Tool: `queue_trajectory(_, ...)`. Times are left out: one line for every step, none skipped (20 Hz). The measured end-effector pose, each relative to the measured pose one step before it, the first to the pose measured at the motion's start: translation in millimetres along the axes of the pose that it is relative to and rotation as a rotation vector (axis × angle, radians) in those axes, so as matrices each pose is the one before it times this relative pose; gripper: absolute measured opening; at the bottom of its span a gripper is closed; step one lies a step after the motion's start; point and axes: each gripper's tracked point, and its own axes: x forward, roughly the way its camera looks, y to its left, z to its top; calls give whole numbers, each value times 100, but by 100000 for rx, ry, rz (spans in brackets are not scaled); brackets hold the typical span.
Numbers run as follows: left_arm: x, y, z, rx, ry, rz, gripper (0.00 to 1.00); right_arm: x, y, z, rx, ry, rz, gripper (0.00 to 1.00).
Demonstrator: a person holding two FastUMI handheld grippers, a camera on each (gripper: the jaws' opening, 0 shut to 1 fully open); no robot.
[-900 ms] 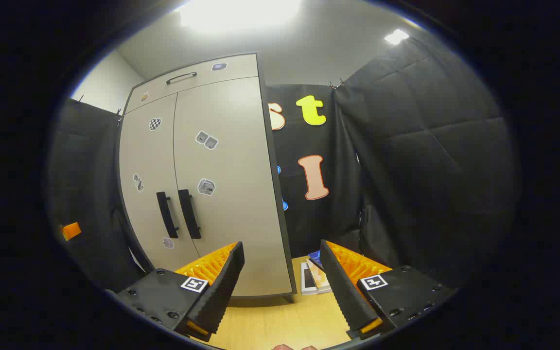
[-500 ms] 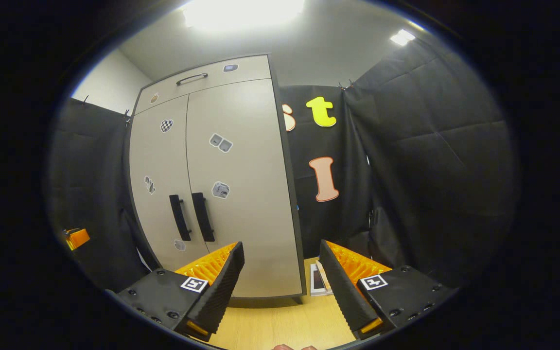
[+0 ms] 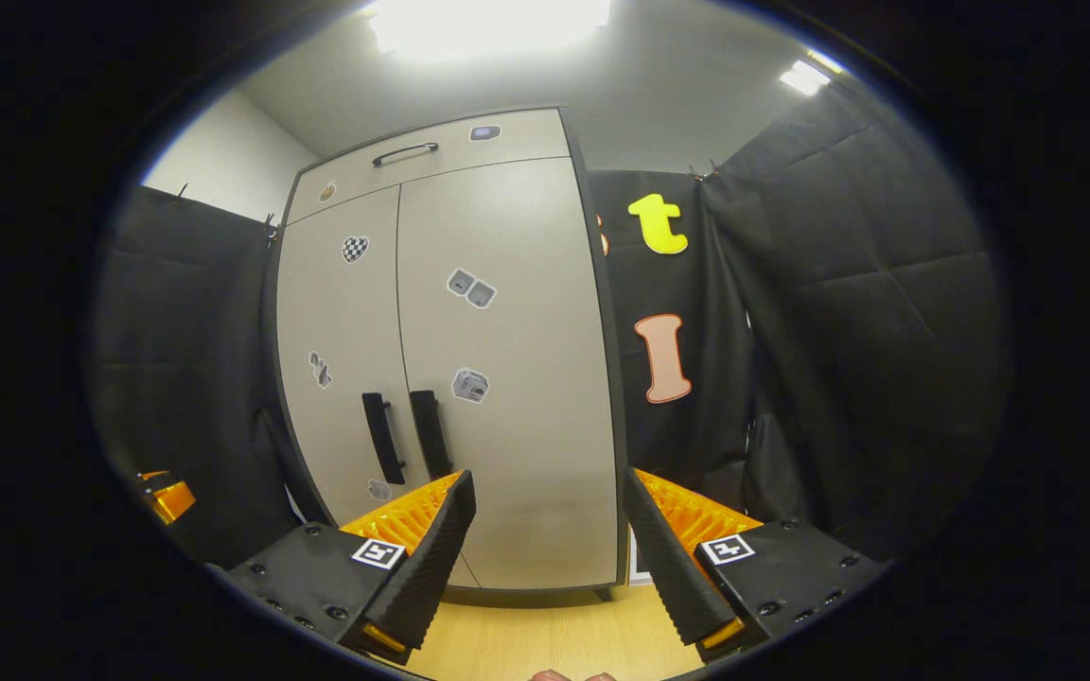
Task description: Open the right door of the double-door shoe cabinet with the right hand, and open the left door with the left hand.
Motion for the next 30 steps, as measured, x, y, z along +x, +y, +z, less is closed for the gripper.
queue_trajectory(24,10,37,-392,207,222,94,652,477,74,357,1132,-41,98)
queue_trajectory(-33,29,-38,-572,319,320,95,548,567,339,1017,55,618,98)
queue_trajectory(47,71,-10,-530,715,442,94,544,647,551,1177,-803,1330,98)
queue_trajectory(-39,51,-118,-365,978,741,94,649,572,440,1052,-1024,1066,98)
queue_trajectory(58,103,19,-295,849,891,95,642,753,595,1502,-1516,1698,98)
queue_trajectory(-43,-22,26,-385,779,930,95,569,1089,571,1670,-1498,3079,97)
queue_trajectory(52,157,-38,-582,717,1346,95,629,1007,455,1365,-877,2858,98)
queue_trajectory(-1,151,26,-640,361,1971,95,766,753,333,542,-68,1745,92)
queue_trajectory(201,2,13,-772,204,1293,94,751,556,159,42,300,1140,98)
queue_trajectory(-178,130,-112,-829,235,1062,95,855,640,317,-318,-312,1050,98)
queue_trajectory(46,84,48,-616,386,1061,95,863,565,326,-369,-732,679,97)
queue_trajectory(-72,139,38,-160,609,1190,95,894,444,207,-407,-867,448,97)
queue_trajectory(171,99,75,273,583,1133,94,888,496,-41,-454,-517,1149,92)
queue_trajectory(68,321,-11,409,370,1186,95,950,606,-139,-597,-47,812,97)
queue_trajectory(135,332,-39,146,555,1150,95,927,296,-443,-1184,705,340,98)
queue_trajectory(-346,251,-367,-150,706,773,95,909,305,-462,-1373,860,309,98)
queue_trajectory(-130,115,-212,-323,877,735,95,851,385,-506,-902,839,356,98)
queue_trajectory(-214,74,-277,-448,845,863,94,744,374,-437,-499,671,397,98)
queue_trajectory(45,131,-81,-559,881,940,94,788,217,-508,-804,569,-118,98)
queue_trajectory(-45,119,-142,-528,876,943,95,748,104,-497,-1476,731,-708,98)
queue_trajectory(5,128,-50,-441,690,974,95,647,-44,-583,-1497,825,-1270,98)
queue_trajectory(-135,53,-133,-338,595,860,95,656,-95,-454,-700,436,-1491,98)
queue_trajectory(-51,95,-58,-235,492,762,95,748,-29,-395,-156,77,-1198,98)
queue_trajectory(-3,67,-7,-293,552,552,95,672,58,-438,88,630,-633,92)
queue_trajectory(-124,63,-132,-453,485,415,95,627,-59,-533,40,1201,-907,98)
queue_trajectory(7,-7,-49,-508,396,195,95,530,7,-418,175,1192,-676,98)
queue_trajectory(25,-54,32,-500,397,139,95,374,182,-343,-6,804,-315,98)
queue_trajectory(-95,40,-86,-356,294,245,96,444,24,-194,-663,387,-703,98)
queue_trajectory(13,5,41,-207,42,414,95,486,-133,-208,-1025,512,-1201,92)
queue_trajectory(-22,45,-75,-265,-277,265,94,412,20,-169,-572,769,-360,98)
